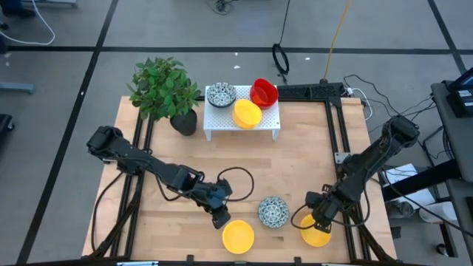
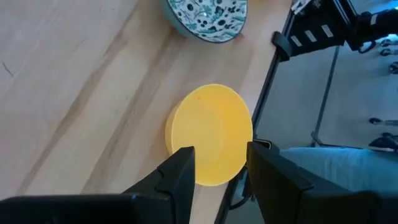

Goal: Pick & Place Mini bowls
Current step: Stack the yellow bowl on top of the yellow bowl on the shelf, then adjust the red bowls on the shelf, then stack the yellow bowl on top of the yellow bowl on the shelf

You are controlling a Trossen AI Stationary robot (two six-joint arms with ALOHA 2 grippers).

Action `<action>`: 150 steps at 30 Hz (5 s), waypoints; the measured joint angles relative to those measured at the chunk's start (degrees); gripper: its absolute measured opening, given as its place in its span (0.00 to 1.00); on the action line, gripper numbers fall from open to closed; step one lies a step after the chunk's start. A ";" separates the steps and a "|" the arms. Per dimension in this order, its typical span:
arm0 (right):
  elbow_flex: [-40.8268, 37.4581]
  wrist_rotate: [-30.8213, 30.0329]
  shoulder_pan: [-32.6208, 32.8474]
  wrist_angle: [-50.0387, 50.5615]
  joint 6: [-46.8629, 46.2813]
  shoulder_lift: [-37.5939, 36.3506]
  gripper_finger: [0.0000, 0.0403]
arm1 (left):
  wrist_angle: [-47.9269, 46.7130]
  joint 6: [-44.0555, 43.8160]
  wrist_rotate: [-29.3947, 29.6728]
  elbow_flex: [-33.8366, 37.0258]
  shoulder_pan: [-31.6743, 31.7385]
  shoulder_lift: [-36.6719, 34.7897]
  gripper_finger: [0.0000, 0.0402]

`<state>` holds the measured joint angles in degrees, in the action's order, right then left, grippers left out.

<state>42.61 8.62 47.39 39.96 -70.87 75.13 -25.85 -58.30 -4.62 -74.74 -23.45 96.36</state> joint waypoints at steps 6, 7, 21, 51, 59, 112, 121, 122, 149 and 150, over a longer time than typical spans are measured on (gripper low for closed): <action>-2.03 -1.30 -0.20 -2.32 0.98 0.02 0.31 | -0.03 1.00 -0.02 0.00 0.01 0.00 0.37; -2.04 -1.22 -0.46 -2.29 1.26 0.02 0.26 | -0.02 1.10 -0.20 0.00 0.06 0.00 0.37; -2.05 0.31 -16.27 1.69 10.74 -0.68 0.00 | -1.54 9.31 -2.70 0.00 1.69 -4.25 0.37; 29.83 -14.62 -57.03 -15.73 46.71 -0.62 0.00 | -18.02 24.82 7.78 -0.01 9.45 -26.83 0.37; 31.93 -13.11 -66.39 -25.68 49.53 4.43 0.00 | -18.21 25.42 8.08 0.00 12.53 -27.11 0.37; 34.62 -8.77 -74.90 -19.88 56.26 9.09 0.28 | -22.05 24.75 7.56 -0.01 19.68 -27.10 0.37; 34.67 -22.17 -76.35 -25.32 53.32 8.69 0.33 | -22.05 24.61 7.56 -0.01 19.68 -27.10 0.37; 34.69 -22.99 -76.38 -26.78 53.24 9.29 0.33 | -22.05 24.61 7.56 0.00 19.68 -27.10 0.37; 34.66 -20.39 -76.67 -39.79 61.94 13.29 0.33 | -22.54 22.03 7.56 -0.02 19.54 -27.10 0.37; 34.69 -19.96 -76.21 -39.22 61.95 12.10 0.33 | -22.53 22.03 7.54 -0.01 19.52 -27.09 0.37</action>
<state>77.30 -11.34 -28.82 0.74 -8.92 87.24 -48.38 -36.27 2.92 -74.75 -3.92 69.26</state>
